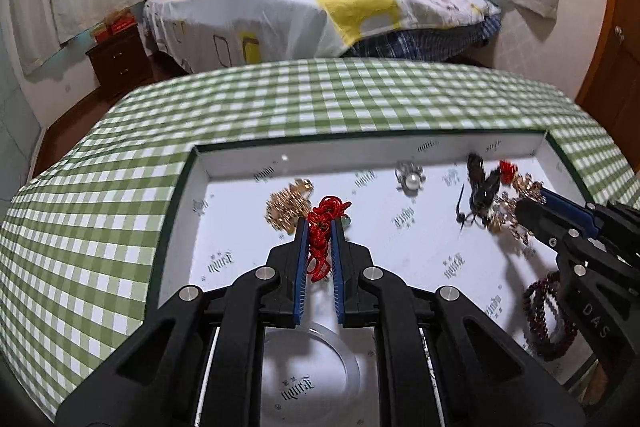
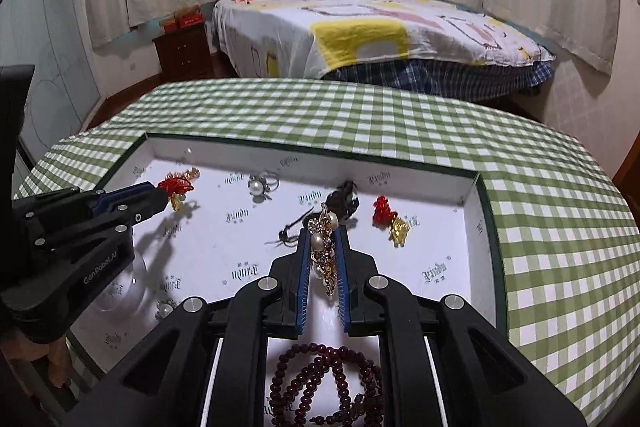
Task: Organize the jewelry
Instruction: 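Open both tools to release the tassel and brooch in the box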
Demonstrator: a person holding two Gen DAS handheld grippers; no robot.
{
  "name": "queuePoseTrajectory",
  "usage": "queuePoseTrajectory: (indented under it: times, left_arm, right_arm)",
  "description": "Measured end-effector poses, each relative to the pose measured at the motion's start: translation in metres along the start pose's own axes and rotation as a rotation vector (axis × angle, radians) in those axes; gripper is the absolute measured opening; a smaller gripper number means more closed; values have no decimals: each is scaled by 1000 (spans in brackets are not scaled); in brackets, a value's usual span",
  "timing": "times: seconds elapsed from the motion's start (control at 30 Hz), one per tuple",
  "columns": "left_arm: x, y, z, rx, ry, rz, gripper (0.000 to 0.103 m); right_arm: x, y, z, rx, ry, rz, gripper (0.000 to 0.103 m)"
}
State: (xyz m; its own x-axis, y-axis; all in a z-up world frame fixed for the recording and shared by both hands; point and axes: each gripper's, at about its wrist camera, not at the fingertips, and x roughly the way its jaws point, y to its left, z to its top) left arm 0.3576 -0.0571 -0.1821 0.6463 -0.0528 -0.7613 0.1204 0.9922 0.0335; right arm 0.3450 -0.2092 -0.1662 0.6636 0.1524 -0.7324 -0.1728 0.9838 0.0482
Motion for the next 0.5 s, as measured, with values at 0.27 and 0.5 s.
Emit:
queuePoseTrajectory:
  times: [0.27, 0.5]
  left_arm:
    - [-6, -4, 0, 21, -16, 10, 47]
    - [-18, -5, -6, 9, -20, 8, 55]
  right_arm:
    - [-7, 1, -2, 19, -31, -20, 48]
    - [-25, -2, -6, 35, -54, -48, 51]
